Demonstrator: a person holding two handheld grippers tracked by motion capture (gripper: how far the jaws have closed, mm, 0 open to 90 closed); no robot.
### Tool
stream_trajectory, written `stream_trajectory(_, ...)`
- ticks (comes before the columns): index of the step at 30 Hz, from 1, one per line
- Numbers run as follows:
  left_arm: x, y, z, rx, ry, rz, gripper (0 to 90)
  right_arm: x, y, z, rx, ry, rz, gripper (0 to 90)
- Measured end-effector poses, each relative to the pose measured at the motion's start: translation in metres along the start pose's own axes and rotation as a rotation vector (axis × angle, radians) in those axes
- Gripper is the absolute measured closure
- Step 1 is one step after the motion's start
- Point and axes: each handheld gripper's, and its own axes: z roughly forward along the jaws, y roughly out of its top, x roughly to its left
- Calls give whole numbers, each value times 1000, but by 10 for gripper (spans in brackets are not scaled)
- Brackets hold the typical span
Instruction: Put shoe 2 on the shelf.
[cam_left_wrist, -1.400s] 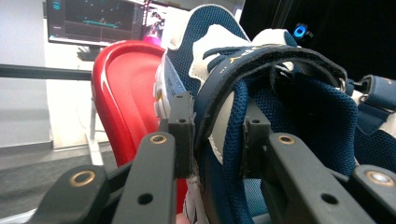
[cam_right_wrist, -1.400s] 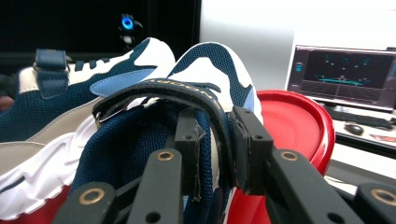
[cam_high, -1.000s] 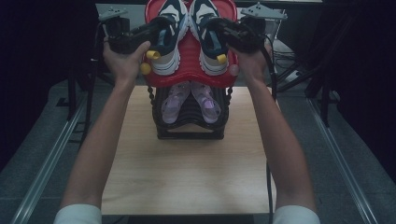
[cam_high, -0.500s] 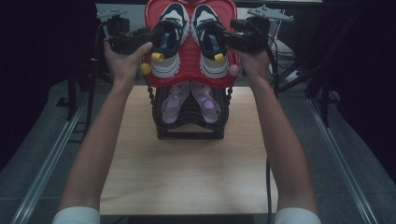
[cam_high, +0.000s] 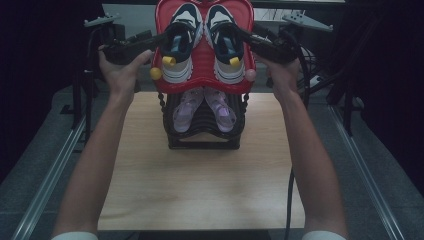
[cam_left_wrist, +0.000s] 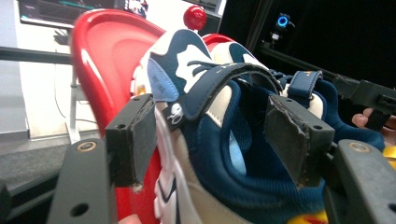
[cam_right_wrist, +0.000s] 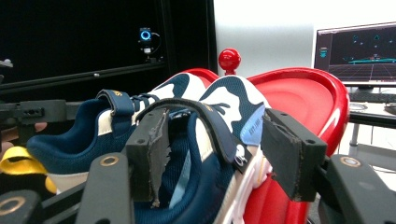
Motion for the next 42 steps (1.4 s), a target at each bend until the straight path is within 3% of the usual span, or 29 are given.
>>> stream_trajectory(8, 6, -6, -28, -17, -9, -17, 349, -2, -6, -22, -12, 17, -2, 431)
stream_trajectory(18, 16, -31, -59, -3, -19, -34, 350, -10, -28, -53, -30, 23, 8, 437)
stream_trajectory(29, 22, -63, -66, 31, -35, -53, 342, -29, -56, -82, -27, 0, 35, 455)
stream_trajectory(42, 27, -105, -74, 51, -41, -58, 344, -35, -103, -105, -4, -5, 31, 455)
